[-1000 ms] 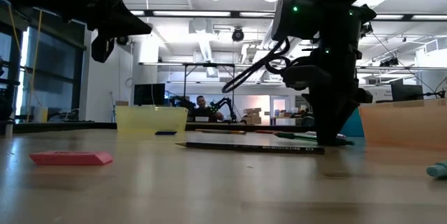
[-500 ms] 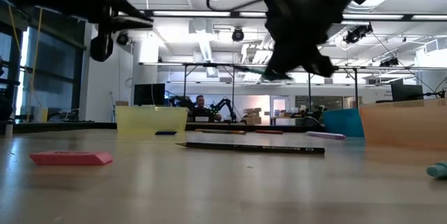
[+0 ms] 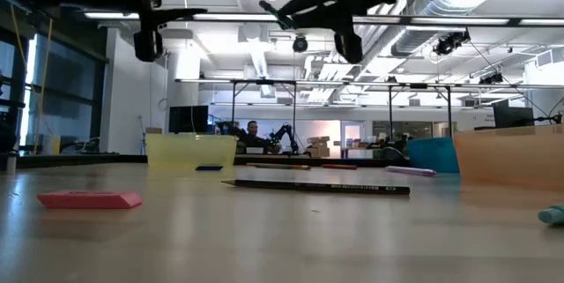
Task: Sort crayons/erasers/pens/pencils in bins
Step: Put the green pen into the white bin
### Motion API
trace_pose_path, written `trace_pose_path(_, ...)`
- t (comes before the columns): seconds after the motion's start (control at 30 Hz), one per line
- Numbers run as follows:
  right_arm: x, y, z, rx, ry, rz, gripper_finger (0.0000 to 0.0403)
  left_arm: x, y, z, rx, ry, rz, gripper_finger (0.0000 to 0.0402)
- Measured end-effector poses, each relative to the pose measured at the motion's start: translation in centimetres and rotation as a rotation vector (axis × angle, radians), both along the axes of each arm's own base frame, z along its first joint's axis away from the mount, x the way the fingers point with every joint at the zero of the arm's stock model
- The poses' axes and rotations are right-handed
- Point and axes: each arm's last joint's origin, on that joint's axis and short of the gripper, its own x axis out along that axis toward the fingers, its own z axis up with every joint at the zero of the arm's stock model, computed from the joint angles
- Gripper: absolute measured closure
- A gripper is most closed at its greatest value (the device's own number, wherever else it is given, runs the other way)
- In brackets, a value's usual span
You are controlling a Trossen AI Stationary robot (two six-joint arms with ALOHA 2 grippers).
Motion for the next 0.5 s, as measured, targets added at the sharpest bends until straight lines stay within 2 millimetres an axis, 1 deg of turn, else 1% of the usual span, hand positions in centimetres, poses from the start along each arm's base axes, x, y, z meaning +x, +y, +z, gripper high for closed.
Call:
trace_pose_path(0.17,0.1,0.0,0.4,-0.031,-0.047,0.0,0.0375,1.6,-0.2,0.5,0.063,-0.031,-0.002,0.0237)
trace_pose_path(0.4,0.3,0.0,0.9,-0.069,-0.095,0.006,0.0375,4.8,0.2,1.9,0.155,0.019,-0.002,0.0236)
trace_pose_path(0.5,0.3,0.0,1.1,-0.088,-0.116,0.012,0.0375,6.1,0.4,2.1,0.17,0.038,-0.004,0.0236)
